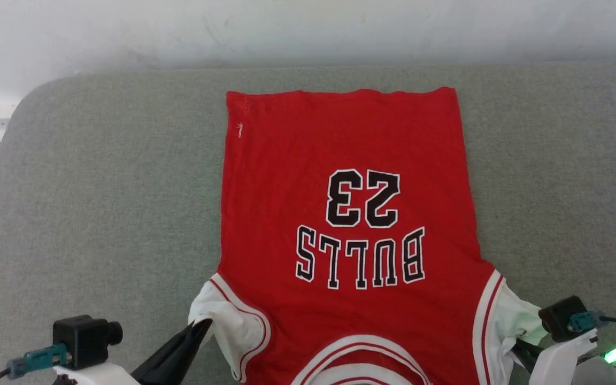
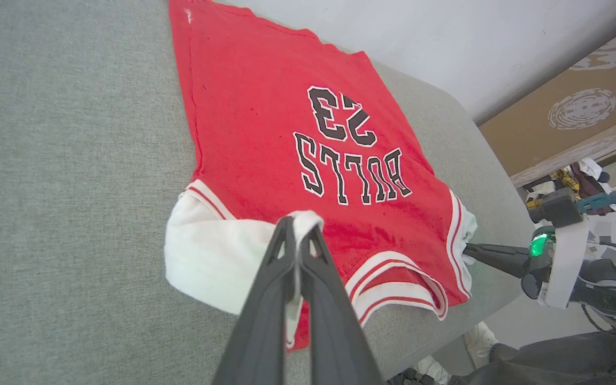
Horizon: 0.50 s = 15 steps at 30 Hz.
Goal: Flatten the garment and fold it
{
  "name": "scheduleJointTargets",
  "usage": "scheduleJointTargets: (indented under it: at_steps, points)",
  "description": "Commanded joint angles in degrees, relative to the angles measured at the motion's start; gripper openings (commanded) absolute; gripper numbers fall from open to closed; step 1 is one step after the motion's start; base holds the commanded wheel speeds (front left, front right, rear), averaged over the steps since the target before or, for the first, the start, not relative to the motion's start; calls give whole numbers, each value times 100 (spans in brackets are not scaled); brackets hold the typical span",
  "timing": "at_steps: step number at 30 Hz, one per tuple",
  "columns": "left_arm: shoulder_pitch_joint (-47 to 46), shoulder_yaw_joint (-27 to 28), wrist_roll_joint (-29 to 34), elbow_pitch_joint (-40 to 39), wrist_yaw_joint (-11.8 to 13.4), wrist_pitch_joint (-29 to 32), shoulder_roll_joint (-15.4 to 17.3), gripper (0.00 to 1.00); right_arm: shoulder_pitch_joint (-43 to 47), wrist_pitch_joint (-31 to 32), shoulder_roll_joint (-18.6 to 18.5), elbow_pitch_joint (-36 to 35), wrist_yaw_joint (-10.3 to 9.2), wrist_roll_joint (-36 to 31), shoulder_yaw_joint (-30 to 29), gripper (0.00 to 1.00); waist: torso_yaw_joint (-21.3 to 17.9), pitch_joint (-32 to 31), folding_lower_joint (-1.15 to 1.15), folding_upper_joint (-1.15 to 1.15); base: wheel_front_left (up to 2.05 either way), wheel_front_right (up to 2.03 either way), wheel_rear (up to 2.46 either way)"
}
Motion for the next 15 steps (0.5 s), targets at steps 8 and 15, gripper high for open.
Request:
scheduleJointTargets:
  at_steps: [8, 15]
  points:
    - [-33, -2, 52, 109, -43, -132, -87, 0, -69, -214, 80, 161, -12, 386, -184, 100, -79, -160, -1, 0, 0, 0, 0]
    - [103, 35, 68, 12, -70, -314, -115, 0, 244, 539, 34, -1587, -12, 1111, -1199, 100, -80, -137, -1, 0, 0, 0, 0]
